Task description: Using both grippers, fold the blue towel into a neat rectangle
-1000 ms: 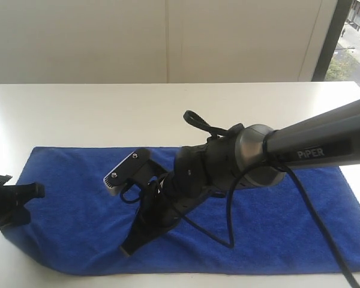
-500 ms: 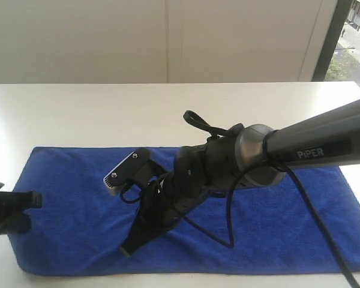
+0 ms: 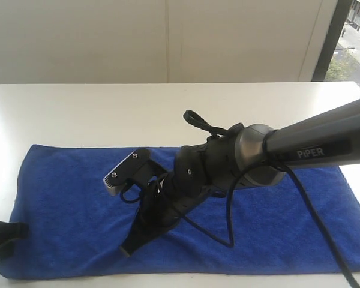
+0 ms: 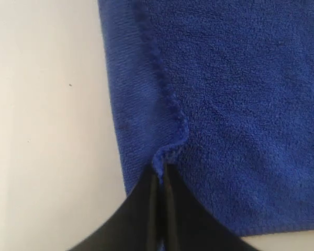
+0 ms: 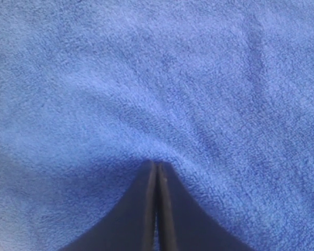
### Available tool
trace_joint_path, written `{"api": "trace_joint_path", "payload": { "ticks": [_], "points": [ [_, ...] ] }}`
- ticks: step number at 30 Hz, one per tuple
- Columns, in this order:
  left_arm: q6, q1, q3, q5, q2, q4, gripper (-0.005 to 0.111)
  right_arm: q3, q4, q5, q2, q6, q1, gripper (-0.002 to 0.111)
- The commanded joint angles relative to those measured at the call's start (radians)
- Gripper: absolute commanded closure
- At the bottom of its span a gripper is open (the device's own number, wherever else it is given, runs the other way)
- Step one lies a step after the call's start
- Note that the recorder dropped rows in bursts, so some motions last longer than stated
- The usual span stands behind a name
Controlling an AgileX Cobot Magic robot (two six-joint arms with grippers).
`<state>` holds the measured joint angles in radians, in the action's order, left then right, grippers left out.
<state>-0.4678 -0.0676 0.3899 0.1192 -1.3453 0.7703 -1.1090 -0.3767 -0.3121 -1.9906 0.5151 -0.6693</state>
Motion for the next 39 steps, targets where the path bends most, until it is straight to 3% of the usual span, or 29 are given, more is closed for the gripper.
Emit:
{"api": "trace_joint_path", "payload": {
  "ticks": [1, 11, 18, 24, 34, 37, 39],
  "points": [
    [0.001, -0.004, -0.009, 0.012, 0.015, -0.021, 0.107, 0.014, 0.012, -0.092, -0.029, 0.004, 0.003, 0.108],
    [0.001, -0.002, -0.009, 0.014, 0.015, -0.065, 0.107, 0.014, 0.012, -0.096, -0.029, 0.004, 0.003, 0.108],
    [0.118, -0.002, -0.011, 0.007, 0.019, -0.164, 0.107, 0.014, 0.012, -0.101, -0.029, 0.004, 0.003, 0.108],
    [0.136, 0.113, -0.011, 0.077, 0.019, -0.244, 0.107, 0.014, 0.012, -0.089, -0.029, 0.004, 0.003, 0.108],
    [0.132, 0.115, -0.011, 0.096, 0.019, -0.256, 0.106, 0.014, 0.012, -0.082, -0.029, 0.004, 0.003, 0.108],
    [0.132, 0.115, -0.011, 0.116, 0.019, -0.298, 0.097, 0.014, 0.012, -0.084, -0.029, 0.004, 0.003, 0.108],
    [0.132, 0.115, -0.011, 0.121, 0.019, -0.331, 0.085, 0.014, 0.012, -0.088, -0.029, 0.004, 0.003, 0.108]
  ]
}}
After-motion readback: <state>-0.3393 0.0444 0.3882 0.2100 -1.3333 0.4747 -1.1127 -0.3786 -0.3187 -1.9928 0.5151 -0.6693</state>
